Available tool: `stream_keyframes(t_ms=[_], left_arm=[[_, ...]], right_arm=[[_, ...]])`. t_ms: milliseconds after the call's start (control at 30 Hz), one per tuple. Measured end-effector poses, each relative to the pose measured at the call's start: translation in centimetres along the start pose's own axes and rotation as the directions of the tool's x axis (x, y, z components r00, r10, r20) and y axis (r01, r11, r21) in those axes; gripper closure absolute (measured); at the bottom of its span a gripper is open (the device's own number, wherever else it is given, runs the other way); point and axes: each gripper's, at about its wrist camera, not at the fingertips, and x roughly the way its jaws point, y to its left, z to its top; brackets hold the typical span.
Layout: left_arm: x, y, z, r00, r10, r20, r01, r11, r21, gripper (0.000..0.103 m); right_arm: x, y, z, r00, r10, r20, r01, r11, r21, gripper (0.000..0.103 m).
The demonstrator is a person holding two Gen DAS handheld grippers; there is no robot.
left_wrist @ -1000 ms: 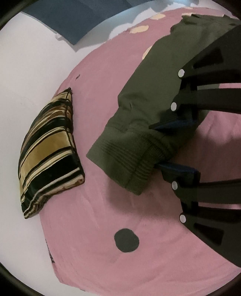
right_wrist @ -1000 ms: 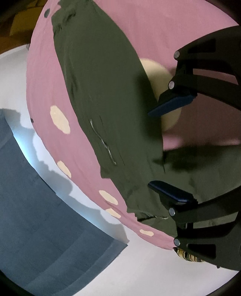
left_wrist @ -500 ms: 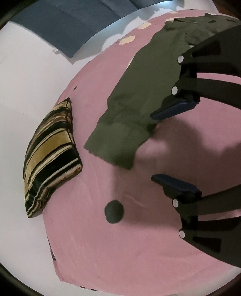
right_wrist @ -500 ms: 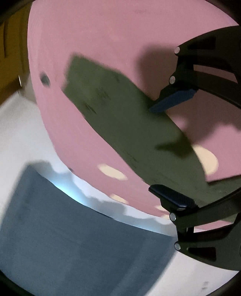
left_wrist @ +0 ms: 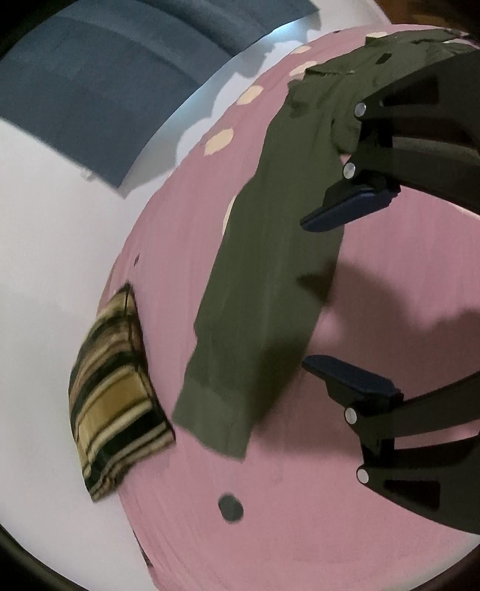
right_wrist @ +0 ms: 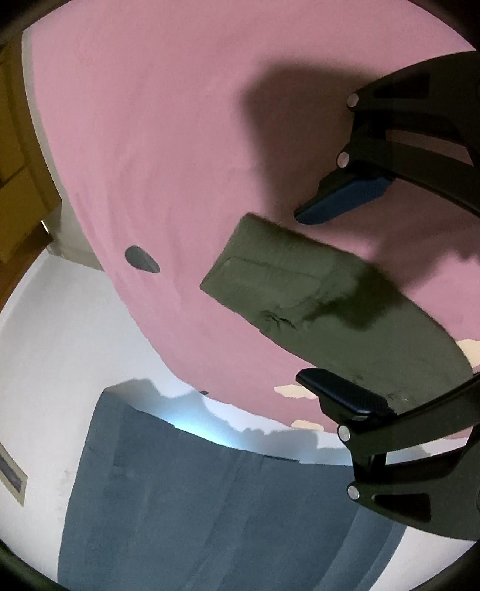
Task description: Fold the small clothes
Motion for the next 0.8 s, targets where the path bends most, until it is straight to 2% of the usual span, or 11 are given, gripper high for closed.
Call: stream_keyframes(t_ms=[100,167,233,300,367,433,600,700,800], left_arm=[[0.7,-1.8,-0.3,0.999,-0.03,-0.018,0.03,0.999,0.02,0.034],[1.0,-2.8,-0.6,0.999,-0.044,-0.029,0.045,0.998,0.032,0.033],[1.4,-3.7,-1.0,0.998,-0.053,-0.043,0.055,0.997,0.046,0.031],[1.8,-4.8,-1.4,0.997,-0.057,-0.054,0.061,0.996,0.071,0.031],[1.9,-5.9,-1.8,0.997,-0.058,-0.053,0.063,0.993,0.103,0.031],[1.7,-6.7,-2.1,0.997,-0.053,-0.051,0.06,0.989,0.136,0.03],[0.9,-9.0,-2.7,0.998,-0.064,-0.021,0.067,0.972,0.224,0.03],[0.7,-9.9,-2.6,0.996,-0.09,-0.025,0.093,0.968,0.231,0.03],[0.7,-10.4,-2.7,0.992,-0.124,-0.036,0.129,0.968,0.214,0.03]], right_arm=[[1.4,0.8,0.5,1.0,-0.027,-0.016,0.027,0.999,-0.024,0.024],[1.9,1.4,0.1,0.998,-0.054,-0.034,0.052,0.997,-0.055,0.036],[2.7,1.8,0.0,0.993,-0.107,-0.043,0.102,0.991,-0.09,0.058],[3.3,1.9,-0.1,0.99,-0.129,-0.052,0.123,0.986,-0.112,0.068],[3.2,2.0,-0.2,0.992,-0.114,-0.059,0.107,0.989,-0.106,0.079],[2.3,2.9,-0.5,0.997,-0.06,-0.056,0.054,0.993,-0.103,0.09],[-0.2,8.9,-2.2,0.997,0.067,-0.043,-0.074,0.976,-0.205,0.091],[-1.2,14.4,-4.7,0.984,0.162,-0.08,-0.179,0.939,-0.293,0.091],[-1.8,20.1,-8.2,0.96,0.243,-0.141,-0.279,0.882,-0.38,0.091]])
